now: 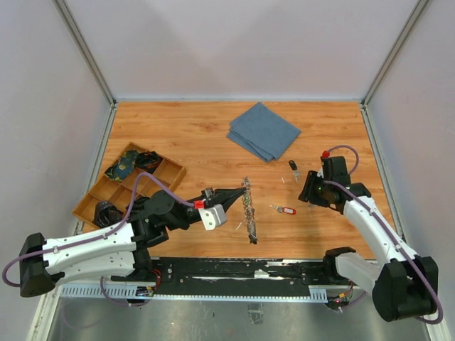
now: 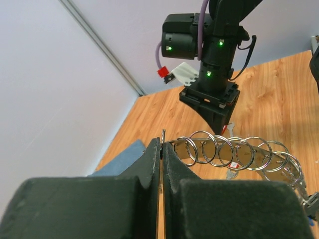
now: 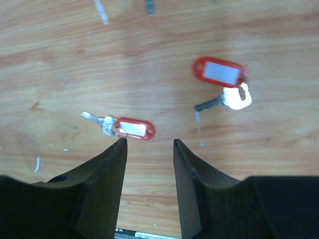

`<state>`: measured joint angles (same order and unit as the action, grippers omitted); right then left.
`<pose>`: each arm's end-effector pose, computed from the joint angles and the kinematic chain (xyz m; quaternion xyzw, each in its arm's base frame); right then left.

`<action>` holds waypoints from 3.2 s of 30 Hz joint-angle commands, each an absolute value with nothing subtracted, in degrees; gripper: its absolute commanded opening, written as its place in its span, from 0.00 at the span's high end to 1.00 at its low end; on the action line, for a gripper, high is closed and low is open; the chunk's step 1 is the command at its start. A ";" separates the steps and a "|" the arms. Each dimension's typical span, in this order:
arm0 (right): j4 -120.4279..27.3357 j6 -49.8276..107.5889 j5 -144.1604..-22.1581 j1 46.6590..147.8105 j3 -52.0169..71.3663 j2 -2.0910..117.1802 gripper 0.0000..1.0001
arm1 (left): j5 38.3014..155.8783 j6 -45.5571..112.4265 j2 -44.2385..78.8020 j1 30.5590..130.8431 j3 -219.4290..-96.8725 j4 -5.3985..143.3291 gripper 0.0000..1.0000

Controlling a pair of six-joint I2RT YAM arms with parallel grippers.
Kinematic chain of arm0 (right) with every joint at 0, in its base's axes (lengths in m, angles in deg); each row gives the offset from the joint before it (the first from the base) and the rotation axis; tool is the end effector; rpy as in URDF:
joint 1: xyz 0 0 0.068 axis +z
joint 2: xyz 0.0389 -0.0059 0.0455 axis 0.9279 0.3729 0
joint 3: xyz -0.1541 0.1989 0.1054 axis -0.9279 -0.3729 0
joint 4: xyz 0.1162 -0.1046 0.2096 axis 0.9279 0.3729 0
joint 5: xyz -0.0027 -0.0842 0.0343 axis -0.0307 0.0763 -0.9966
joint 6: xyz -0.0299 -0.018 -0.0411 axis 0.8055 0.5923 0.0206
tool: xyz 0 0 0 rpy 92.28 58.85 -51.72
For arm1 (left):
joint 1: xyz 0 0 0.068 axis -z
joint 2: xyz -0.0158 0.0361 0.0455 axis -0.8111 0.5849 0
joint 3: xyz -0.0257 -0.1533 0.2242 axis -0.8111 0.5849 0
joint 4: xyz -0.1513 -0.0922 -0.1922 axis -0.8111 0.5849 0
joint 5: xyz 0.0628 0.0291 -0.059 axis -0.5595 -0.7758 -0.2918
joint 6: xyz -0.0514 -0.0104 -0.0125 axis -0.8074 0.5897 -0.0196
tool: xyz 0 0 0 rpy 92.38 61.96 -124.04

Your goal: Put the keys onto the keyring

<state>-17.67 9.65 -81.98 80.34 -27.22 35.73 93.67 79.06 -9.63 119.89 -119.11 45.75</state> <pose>0.2004 0.0476 0.2269 0.0937 0.9337 0.1620 0.3052 0.0817 -0.1881 0.3231 0.5121 0.3894 -0.2347 0.7288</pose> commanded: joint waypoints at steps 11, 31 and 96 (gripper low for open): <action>-19.63 6.77 -71.30 68.20 -34.34 33.19 0.57 | 94.14 79.01 -10.31 118.94 -121.49 43.10 0.99; -35.99 8.12 -77.50 60.80 -38.18 42.03 0.68 | 94.69 79.54 -9.69 118.86 -121.49 43.91 0.99; -3.33 28.71 -90.59 83.90 -9.72 49.21 0.99 | 88.67 67.61 -2.76 116.98 -137.83 62.70 1.00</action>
<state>-16.66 27.38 -98.83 81.82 -11.24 49.76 91.40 71.95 -2.95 117.38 -132.98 58.75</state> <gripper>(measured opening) 0.010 0.019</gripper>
